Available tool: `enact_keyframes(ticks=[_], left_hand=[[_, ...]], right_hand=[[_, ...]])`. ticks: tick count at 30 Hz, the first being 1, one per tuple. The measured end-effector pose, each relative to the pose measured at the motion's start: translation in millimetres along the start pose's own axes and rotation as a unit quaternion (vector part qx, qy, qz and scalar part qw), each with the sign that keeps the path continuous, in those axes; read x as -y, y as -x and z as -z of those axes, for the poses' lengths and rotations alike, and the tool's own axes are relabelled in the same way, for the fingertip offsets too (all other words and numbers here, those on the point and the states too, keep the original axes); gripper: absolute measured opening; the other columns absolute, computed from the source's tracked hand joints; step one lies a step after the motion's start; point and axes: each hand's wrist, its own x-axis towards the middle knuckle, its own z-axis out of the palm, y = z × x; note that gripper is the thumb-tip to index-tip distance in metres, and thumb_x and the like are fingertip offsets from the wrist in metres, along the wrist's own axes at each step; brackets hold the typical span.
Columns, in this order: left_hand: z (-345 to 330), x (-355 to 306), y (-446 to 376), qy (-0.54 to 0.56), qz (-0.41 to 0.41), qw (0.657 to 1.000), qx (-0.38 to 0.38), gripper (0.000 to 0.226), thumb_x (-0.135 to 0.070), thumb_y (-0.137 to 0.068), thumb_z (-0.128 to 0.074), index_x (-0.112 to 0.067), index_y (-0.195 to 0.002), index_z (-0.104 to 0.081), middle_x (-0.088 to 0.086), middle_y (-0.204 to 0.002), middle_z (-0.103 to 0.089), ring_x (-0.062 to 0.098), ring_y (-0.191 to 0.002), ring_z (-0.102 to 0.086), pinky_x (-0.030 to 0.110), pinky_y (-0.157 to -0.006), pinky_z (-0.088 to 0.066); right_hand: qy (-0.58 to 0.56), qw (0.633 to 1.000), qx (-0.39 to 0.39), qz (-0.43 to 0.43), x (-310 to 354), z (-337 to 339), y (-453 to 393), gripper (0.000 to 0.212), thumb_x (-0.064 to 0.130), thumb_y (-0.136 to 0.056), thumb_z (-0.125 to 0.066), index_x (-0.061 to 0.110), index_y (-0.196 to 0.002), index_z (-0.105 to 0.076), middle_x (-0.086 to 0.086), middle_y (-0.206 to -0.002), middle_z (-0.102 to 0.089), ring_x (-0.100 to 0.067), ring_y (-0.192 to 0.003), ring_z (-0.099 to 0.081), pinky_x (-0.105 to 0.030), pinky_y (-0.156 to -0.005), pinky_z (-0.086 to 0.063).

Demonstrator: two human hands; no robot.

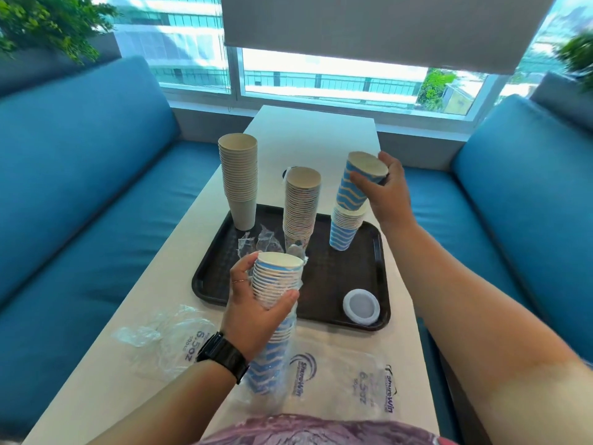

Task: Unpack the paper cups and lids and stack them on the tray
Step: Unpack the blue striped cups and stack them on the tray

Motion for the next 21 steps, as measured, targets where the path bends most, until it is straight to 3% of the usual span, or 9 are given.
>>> enact_keyframes(ticks=[2,5,9,21], left_hand=[[-1.2,-0.8,-1.2,-0.003,0.002,1.000,0.000,0.079,-0.053,-0.065,-0.075,-0.049,-0.126,-0.025,-0.024,-0.122,-0.045,-0.009,-0.102,-0.058,0.008,-0.083,-0.049],[-1.8,-0.6,-2.7,-0.011,0.007,1.000,0.003,0.084,-0.039,-0.068,-0.086,-0.050,-0.125,-0.024,-0.020,-0.122,-0.047,-0.009,-0.103,-0.058,0.007,-0.082,-0.050],[-2.1,-1.7,-4.0,-0.007,0.014,1.000,-0.003,0.077,-0.056,-0.064,-0.075,-0.057,-0.122,-0.025,-0.017,-0.125,-0.048,-0.004,-0.104,-0.060,0.009,-0.082,-0.049],[-4.0,-4.5,-3.2,-0.006,0.014,1.000,-0.006,0.075,-0.056,-0.064,-0.073,-0.049,-0.124,-0.027,-0.022,-0.123,-0.047,-0.006,-0.104,-0.059,0.004,-0.081,-0.045]], right_hand=[[0.044,0.999,-0.011,0.004,-9.5,1.1,-11.5,0.083,0.035,-0.071,-0.083,0.013,-0.140,-0.042,-0.007,-0.133,-0.054,-0.019,-0.117,-0.057,-0.032,-0.099,-0.047],[0.111,0.994,-0.012,0.010,-23.1,-1.1,-23.5,0.086,0.039,-0.071,-0.081,0.015,-0.142,-0.039,-0.007,-0.137,-0.051,-0.021,-0.122,-0.053,-0.036,-0.102,-0.045],[0.170,0.985,0.002,0.002,-39.0,-6.7,-28.4,0.083,0.037,-0.075,-0.079,0.016,-0.143,-0.037,-0.005,-0.143,-0.046,-0.021,-0.127,-0.047,-0.030,-0.101,-0.040],[0.215,0.973,0.055,-0.060,-76.0,-15.8,-5.7,0.084,0.033,-0.075,-0.081,0.011,-0.143,-0.036,-0.010,-0.144,-0.042,-0.024,-0.131,-0.042,-0.034,-0.106,-0.037]])
